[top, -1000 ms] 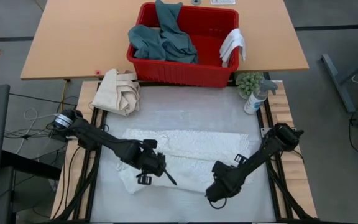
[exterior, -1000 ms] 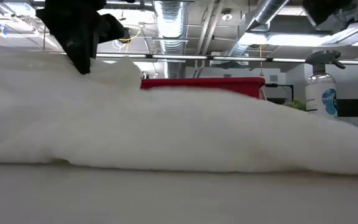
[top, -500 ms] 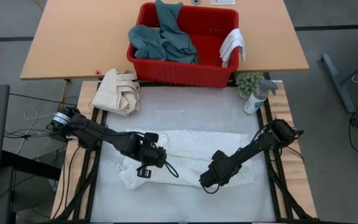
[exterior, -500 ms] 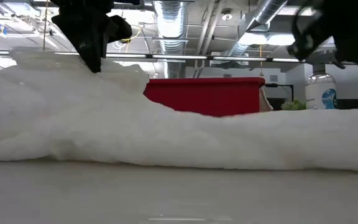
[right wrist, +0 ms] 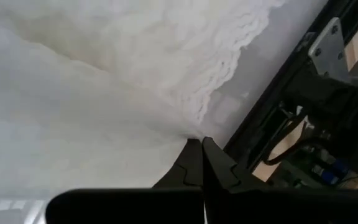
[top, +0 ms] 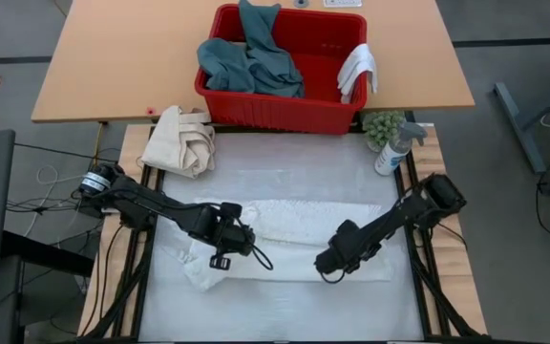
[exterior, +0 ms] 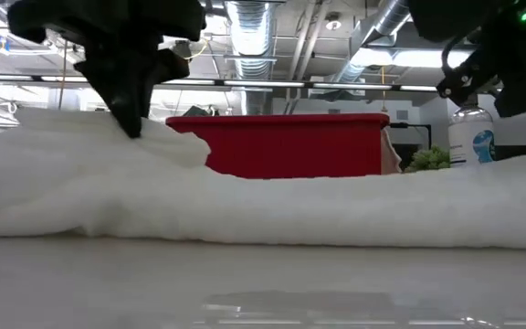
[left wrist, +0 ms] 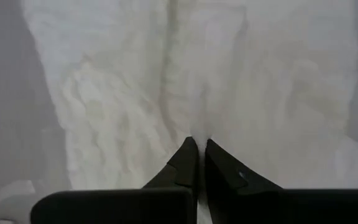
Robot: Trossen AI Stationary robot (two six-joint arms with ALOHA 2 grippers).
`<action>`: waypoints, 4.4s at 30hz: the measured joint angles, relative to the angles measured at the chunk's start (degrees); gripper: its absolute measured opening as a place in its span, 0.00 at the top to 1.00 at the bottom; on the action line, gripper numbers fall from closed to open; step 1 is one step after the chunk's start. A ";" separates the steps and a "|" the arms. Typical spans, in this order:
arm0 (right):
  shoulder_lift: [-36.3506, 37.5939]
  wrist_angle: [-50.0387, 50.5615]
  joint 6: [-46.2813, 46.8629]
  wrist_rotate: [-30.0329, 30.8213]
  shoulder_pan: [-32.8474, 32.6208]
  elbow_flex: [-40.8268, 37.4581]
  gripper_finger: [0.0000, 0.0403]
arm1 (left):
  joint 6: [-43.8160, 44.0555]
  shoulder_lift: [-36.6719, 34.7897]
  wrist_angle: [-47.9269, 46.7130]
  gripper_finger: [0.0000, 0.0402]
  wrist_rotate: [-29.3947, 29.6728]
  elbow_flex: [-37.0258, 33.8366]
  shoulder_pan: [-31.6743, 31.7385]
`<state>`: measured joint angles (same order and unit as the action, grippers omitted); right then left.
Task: Fold Laundry from Bin
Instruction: Fold the white shirt
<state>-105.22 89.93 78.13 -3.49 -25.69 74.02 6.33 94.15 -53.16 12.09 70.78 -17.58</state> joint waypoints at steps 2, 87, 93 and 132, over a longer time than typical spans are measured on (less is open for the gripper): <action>0.91 -0.39 -0.97 -0.02 1.16 -1.44 0.97 | -1.04 -0.02 1.37 1.00 1.34 0.00 0.28; 17.82 -18.13 -14.49 23.17 7.05 -8.72 0.59 | 12.18 -12.53 -0.49 0.72 -3.60 -0.55 5.44; 18.84 -21.84 -17.01 27.10 0.49 -8.70 0.59 | 38.13 -24.55 6.97 0.81 10.34 -8.38 -14.22; 12.19 -25.19 -12.53 30.42 -5.09 -8.75 0.35 | 83.43 -8.72 9.03 0.54 19.03 -19.56 -37.86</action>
<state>-93.03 64.74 65.60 26.94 -30.79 65.28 89.76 85.43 -44.13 31.12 51.22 -55.44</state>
